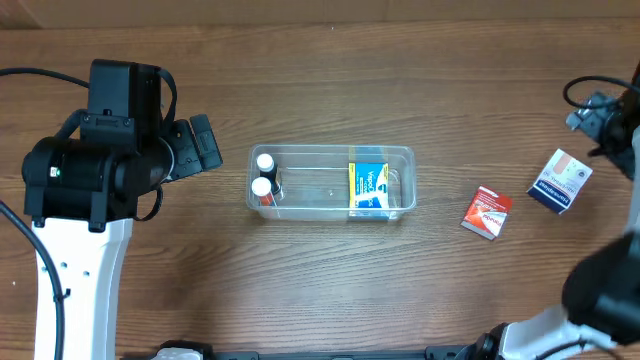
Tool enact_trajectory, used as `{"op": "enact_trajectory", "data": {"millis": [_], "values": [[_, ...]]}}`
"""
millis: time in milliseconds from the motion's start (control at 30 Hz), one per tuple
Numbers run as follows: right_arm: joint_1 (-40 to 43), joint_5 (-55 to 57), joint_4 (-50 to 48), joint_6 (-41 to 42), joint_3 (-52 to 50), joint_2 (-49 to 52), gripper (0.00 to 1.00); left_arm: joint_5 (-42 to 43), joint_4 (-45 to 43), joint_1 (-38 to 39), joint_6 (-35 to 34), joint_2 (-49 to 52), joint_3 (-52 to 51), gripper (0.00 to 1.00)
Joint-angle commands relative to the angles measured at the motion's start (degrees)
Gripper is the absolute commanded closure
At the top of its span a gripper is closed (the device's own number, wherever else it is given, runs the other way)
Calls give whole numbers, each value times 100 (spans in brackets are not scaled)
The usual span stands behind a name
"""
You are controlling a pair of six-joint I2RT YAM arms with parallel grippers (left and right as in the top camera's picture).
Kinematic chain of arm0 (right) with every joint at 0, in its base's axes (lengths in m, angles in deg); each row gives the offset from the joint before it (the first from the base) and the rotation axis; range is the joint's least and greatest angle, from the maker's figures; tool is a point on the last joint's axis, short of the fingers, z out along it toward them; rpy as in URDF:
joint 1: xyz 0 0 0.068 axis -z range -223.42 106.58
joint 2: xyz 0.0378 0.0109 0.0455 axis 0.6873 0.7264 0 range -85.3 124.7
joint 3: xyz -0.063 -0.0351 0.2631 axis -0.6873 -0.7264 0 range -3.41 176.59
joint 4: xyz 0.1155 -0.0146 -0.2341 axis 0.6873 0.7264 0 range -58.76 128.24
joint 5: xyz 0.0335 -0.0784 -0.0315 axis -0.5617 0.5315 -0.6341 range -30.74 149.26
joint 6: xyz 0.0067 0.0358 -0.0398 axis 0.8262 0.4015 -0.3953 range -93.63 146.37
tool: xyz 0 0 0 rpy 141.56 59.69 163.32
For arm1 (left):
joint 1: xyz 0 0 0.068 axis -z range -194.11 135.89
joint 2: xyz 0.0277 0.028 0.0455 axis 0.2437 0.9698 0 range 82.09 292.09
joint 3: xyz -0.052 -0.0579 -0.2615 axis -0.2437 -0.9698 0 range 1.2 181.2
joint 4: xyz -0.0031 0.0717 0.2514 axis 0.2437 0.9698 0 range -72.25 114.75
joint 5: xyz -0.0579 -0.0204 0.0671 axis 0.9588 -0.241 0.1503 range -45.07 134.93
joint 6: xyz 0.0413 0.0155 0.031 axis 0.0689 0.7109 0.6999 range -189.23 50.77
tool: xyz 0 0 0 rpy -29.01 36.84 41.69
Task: Pack container
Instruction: 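Grasp the white box with the right gripper and place it in container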
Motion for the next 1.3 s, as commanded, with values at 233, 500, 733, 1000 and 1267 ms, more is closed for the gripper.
{"op": "enact_trajectory", "data": {"millis": [233, 500, 733, 1000, 1267], "values": [[109, -374, -192, -533, -39, 1659, 0, -59, -26, -31, 90, 13, 52, 0], [109, -485, -203, -535, -39, 2017, 0, -59, -26, -31, 87, 13, 52, 0], [109, -490, -142, -533, -39, 2017, 24, -57, -24, -31, 87, 13, 52, 0], [92, -772, -114, -511, -24, 1982, 27, -59, -24, -31, 90, 13, 52, 0], [-920, -1215, 284, -518, 345, 367, 30, -61, -26, -31, 90, 13, 52, 0]]}}
